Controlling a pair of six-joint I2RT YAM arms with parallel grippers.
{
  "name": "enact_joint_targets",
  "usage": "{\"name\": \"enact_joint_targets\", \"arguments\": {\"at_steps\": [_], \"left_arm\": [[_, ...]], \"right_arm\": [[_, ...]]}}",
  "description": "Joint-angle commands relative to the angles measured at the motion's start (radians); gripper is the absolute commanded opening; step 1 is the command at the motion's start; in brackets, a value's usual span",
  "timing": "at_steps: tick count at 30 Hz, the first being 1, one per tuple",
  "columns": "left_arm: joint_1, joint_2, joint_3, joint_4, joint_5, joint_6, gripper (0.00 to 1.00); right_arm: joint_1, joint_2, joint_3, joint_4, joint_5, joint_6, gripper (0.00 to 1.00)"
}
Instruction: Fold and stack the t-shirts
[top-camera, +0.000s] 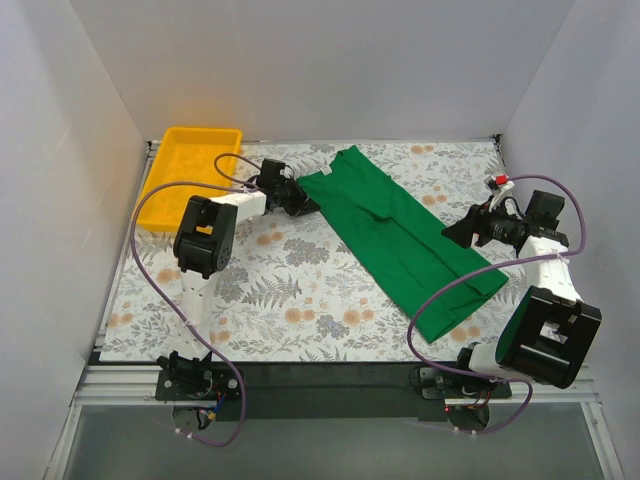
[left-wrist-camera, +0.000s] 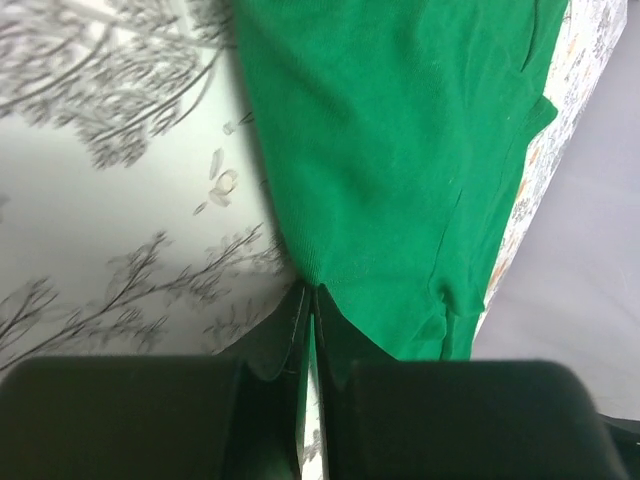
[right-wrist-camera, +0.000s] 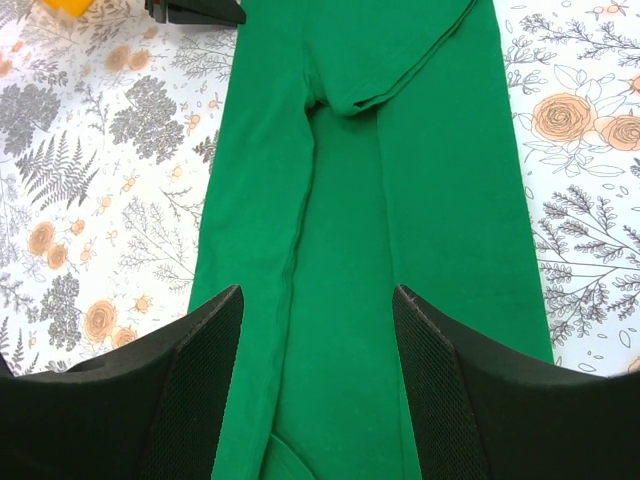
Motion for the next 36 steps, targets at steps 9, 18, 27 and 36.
{"name": "enact_joint_targets", "arguments": {"at_steps": [9,18,27,36], "left_arm": [[0.158,-0.117,-0.161,-0.153,-0.044,0.147,0.00],[0.229,-0.218,-0.106,-0.252,-0.081,0.268,0.28],[0.165,-0.721,-0.360,-0.144,-0.073,0.506,0.57],[-0.221,-1.045,-0.739,-0.125,-0.084,0.488,0.58]], "right_arm": [[0.000,0.024,0.022,-0.047,-0.053,-0.046,0.68],[0.052,0.049,0.042,-0.120,-0.008,-0.122,0.68],[0.168,0.027,0.047,-0.220,0.147,-0.338,0.68],[0.165,0.046,0.071,-0.286,0.387,-0.354,0.68]]}}
